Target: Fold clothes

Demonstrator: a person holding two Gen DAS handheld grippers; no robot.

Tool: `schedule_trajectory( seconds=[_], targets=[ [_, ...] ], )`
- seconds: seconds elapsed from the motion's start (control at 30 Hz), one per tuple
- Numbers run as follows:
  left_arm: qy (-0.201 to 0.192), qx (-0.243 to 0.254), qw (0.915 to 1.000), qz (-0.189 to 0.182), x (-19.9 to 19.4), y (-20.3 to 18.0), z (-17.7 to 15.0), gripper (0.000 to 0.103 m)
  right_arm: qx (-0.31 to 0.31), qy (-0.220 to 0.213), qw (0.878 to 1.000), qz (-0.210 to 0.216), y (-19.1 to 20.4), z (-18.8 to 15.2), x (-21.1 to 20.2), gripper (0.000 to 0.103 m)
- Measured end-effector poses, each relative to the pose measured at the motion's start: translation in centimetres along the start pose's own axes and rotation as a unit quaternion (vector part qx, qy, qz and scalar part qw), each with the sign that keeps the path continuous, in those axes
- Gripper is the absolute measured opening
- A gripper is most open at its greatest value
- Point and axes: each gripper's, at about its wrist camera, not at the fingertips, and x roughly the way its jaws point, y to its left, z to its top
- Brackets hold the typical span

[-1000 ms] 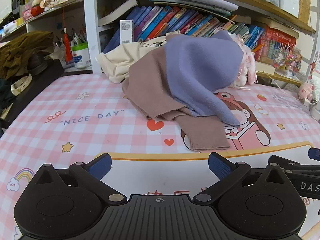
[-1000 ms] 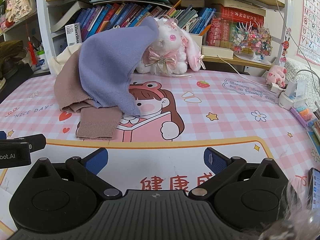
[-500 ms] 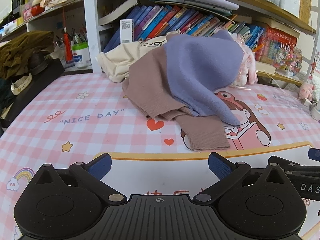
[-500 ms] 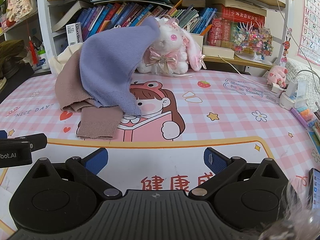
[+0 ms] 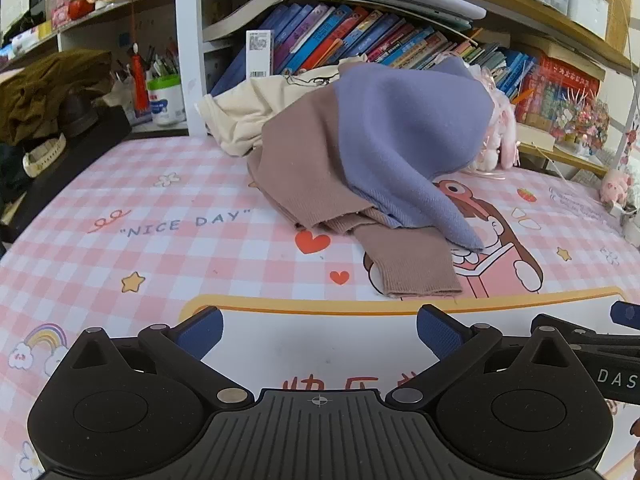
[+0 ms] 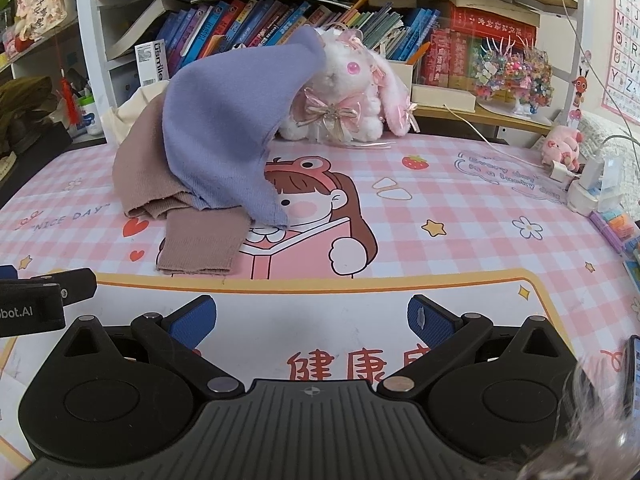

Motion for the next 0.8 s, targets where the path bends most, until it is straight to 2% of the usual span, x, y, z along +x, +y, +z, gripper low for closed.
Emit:
schedule_trajectory(
  seconds=[0.33,0.63,0.8],
  targets=[
    [0.009,-0.025,0.9996,-0.008,0.3,0.7,-0.1,0.103,-0.004,0.002,1.000,0.008,0.1,0.1,0.2,0.103],
    [0.014,0.013,0.9998,0.004,0.4,-1.0,-0.1,0.103,-0.007,0.007,1.000,0.019,-0.3,0.0,0.6,0.103],
    [0.031,0.010,0.9995,-0.004,0.9,-1.5,-0.2,0.103,0.001,0.010,0.999,0.030,-1.0,0.0,1.0,0.103]
  ],
)
